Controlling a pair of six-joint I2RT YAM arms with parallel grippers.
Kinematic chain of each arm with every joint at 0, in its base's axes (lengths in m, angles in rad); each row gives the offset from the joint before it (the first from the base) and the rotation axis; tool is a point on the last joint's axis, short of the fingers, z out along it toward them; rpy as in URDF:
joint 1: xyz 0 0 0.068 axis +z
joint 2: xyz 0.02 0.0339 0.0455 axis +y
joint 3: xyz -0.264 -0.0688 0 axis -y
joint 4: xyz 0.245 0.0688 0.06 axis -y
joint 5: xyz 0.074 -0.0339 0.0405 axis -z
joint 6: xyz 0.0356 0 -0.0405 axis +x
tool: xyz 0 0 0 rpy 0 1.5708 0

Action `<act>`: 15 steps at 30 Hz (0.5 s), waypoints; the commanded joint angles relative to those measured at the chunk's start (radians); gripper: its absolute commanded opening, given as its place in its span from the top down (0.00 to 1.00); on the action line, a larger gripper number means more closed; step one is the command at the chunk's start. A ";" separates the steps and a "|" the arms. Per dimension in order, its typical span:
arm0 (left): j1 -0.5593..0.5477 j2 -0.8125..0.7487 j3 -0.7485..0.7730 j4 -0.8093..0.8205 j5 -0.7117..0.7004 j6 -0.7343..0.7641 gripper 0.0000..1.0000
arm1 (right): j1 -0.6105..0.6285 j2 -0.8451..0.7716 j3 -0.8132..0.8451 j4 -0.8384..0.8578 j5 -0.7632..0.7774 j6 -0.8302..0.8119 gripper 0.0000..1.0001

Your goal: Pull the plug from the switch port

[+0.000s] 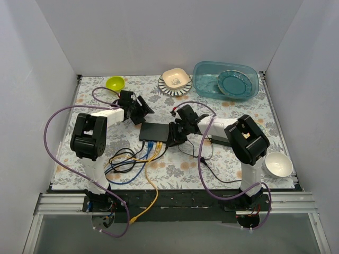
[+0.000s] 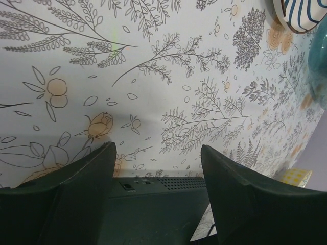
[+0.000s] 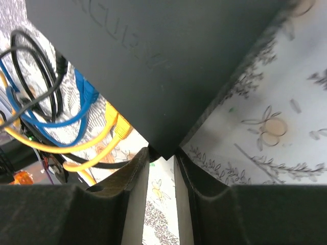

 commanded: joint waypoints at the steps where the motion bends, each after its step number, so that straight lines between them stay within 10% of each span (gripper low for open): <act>1: -0.022 -0.053 -0.052 -0.101 0.032 0.011 0.33 | -0.054 0.064 0.061 0.021 0.167 -0.015 0.66; 15: 0.043 -0.200 -0.045 -0.245 -0.218 -0.062 0.31 | -0.090 0.038 -0.016 0.065 0.140 0.000 0.51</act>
